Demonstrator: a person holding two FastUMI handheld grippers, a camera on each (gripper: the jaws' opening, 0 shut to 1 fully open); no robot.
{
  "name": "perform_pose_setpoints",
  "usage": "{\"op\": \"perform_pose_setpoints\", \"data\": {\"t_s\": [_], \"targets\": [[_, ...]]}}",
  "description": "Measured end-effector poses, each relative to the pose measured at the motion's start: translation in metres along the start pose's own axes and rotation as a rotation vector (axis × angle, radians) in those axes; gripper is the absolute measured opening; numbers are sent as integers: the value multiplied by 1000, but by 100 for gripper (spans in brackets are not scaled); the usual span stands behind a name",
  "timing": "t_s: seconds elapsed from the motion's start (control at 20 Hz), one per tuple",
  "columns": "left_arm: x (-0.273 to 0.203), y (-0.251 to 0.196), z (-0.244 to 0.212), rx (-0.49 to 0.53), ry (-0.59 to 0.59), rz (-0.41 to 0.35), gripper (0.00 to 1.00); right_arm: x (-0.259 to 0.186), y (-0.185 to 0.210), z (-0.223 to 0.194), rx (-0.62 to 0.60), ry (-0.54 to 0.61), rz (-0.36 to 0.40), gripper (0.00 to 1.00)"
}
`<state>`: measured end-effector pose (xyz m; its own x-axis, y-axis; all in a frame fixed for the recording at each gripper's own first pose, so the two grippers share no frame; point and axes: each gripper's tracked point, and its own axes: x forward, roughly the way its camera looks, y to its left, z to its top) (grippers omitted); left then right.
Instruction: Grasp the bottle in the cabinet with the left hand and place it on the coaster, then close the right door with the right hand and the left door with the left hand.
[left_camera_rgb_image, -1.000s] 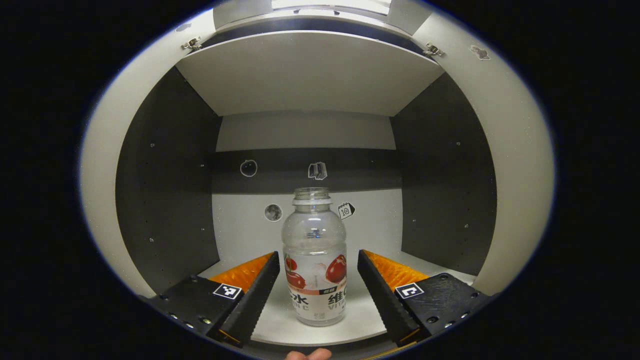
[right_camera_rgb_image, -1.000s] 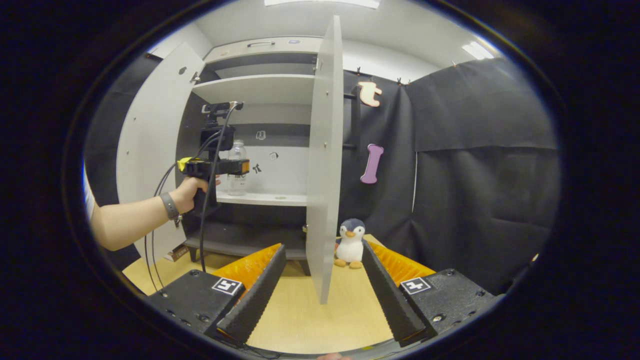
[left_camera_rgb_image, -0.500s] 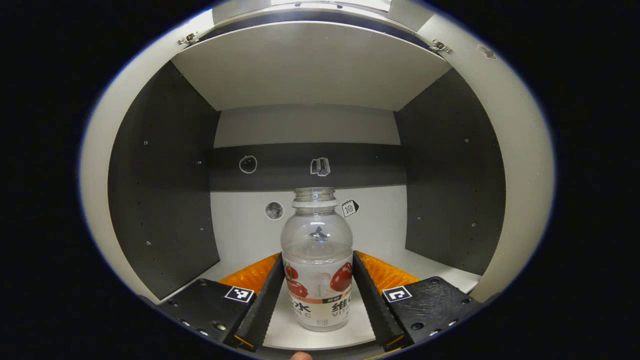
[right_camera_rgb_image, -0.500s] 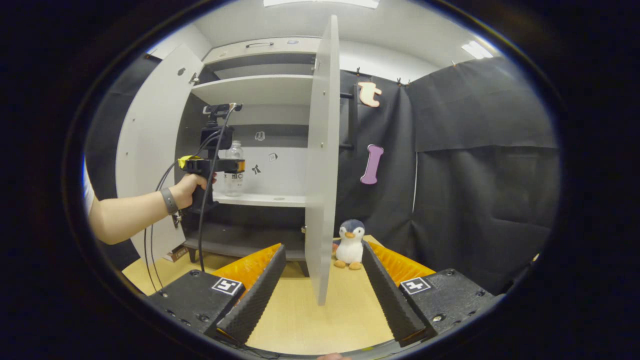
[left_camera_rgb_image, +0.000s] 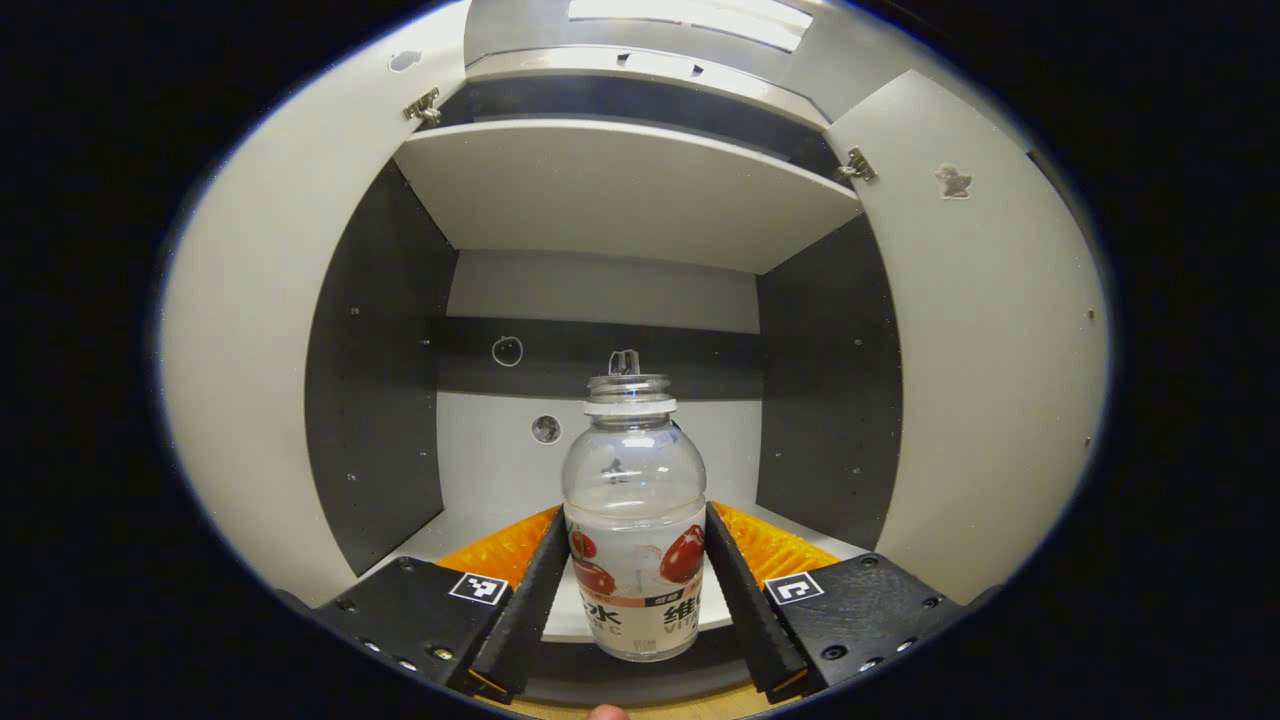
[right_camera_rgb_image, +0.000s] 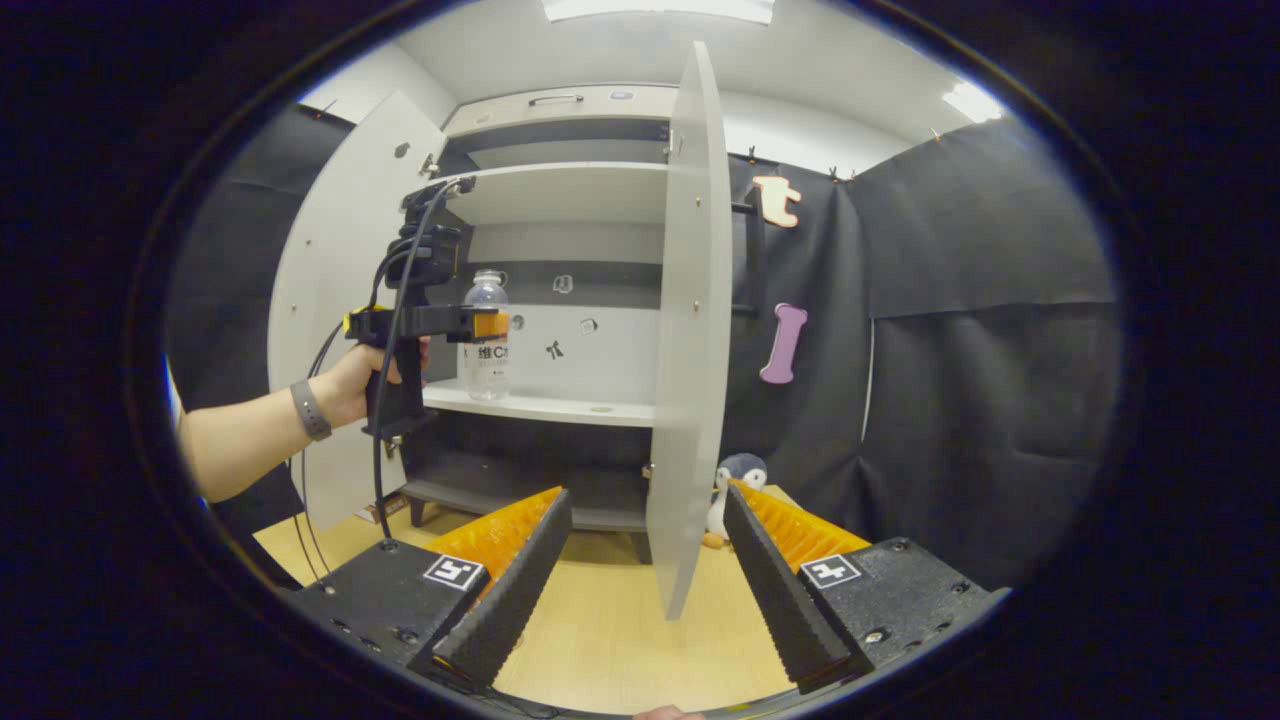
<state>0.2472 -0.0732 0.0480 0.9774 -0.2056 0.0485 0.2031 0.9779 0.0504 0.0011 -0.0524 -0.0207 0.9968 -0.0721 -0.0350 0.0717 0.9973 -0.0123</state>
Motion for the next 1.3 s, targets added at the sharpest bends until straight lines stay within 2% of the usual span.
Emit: {"op": "perform_pose_setpoints", "data": {"t_s": [0.05,0.25,0.55,0.85,1.15,1.3], "targets": [[-16,-3,-4,-7,2,-3,78,-1,-1,2,0,-4,12,100],[-76,-21,-41,-76,27,-38,78,-5,-11,16,-19,-42,15,100],[-153,-48,-123,-27,71,-10,78,-7,-11,31,17,-64,26,100],[-197,-70,-197,-96,139,33,78,-11,4,35,64,-52,59,100],[-223,-72,-260,-94,168,98,78,-16,-4,31,38,4,24,100],[-228,-79,-275,-38,173,85,78,-16,-9,22,30,51,-1,100]]}}
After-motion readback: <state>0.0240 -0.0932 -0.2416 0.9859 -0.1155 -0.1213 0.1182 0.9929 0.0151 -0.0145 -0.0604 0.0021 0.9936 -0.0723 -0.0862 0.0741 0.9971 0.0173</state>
